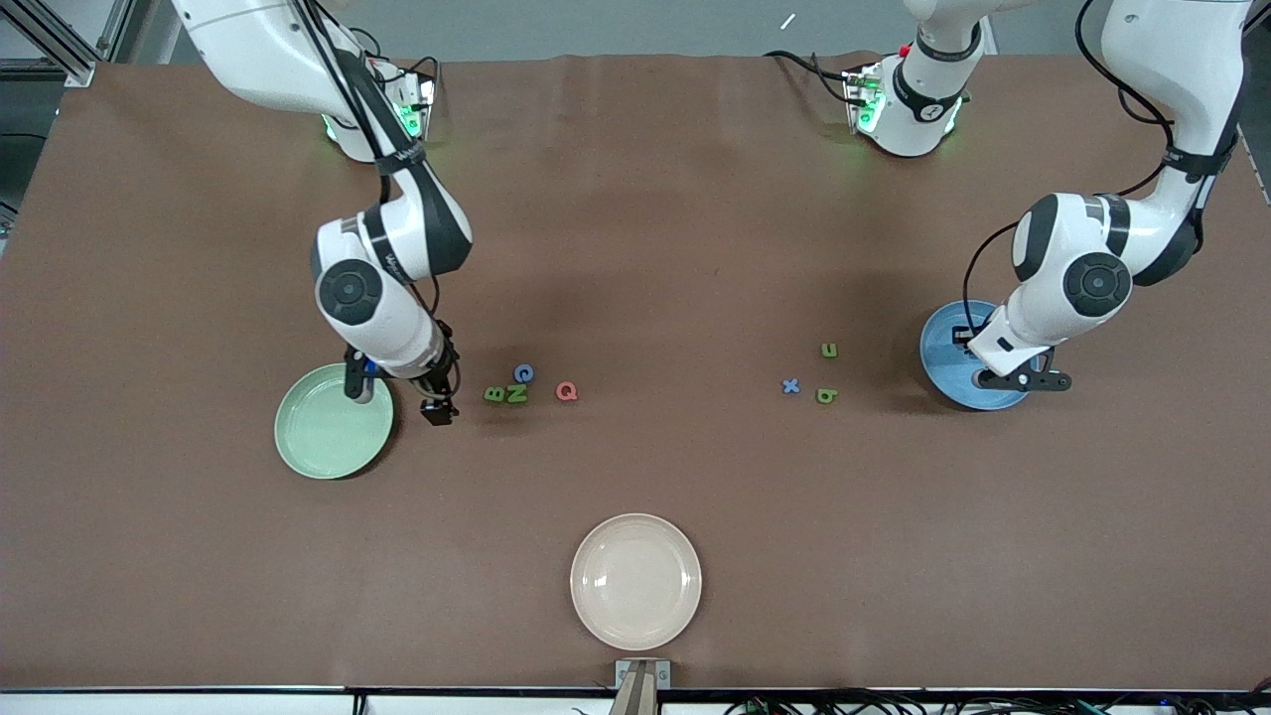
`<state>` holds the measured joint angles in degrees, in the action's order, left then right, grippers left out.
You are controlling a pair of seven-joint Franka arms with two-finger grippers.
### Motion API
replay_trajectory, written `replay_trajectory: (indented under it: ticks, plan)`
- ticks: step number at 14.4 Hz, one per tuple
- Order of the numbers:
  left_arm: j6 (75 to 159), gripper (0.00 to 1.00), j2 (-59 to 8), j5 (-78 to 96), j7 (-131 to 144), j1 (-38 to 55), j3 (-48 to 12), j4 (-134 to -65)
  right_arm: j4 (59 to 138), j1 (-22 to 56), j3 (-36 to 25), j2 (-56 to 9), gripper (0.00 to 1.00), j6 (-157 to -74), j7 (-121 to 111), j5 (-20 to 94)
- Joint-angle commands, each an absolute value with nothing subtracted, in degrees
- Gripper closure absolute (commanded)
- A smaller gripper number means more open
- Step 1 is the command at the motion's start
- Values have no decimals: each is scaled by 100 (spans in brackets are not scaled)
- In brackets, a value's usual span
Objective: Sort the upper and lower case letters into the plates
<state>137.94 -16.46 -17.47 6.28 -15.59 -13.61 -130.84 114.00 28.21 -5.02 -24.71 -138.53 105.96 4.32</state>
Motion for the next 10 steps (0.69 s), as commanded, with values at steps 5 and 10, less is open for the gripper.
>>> replay_trajectory:
  ticks: [5,10]
  plan:
    - [14405,93,-2021,-2311,501,-2012,-1406,-13113,11162,3208,-554,-3128,9,-14001,10767,475]
    - [14572,93,-2162,-2619,492,-2162,-1406,-13087,11136,3199,-554,-3252,22,-14194,10740,475]
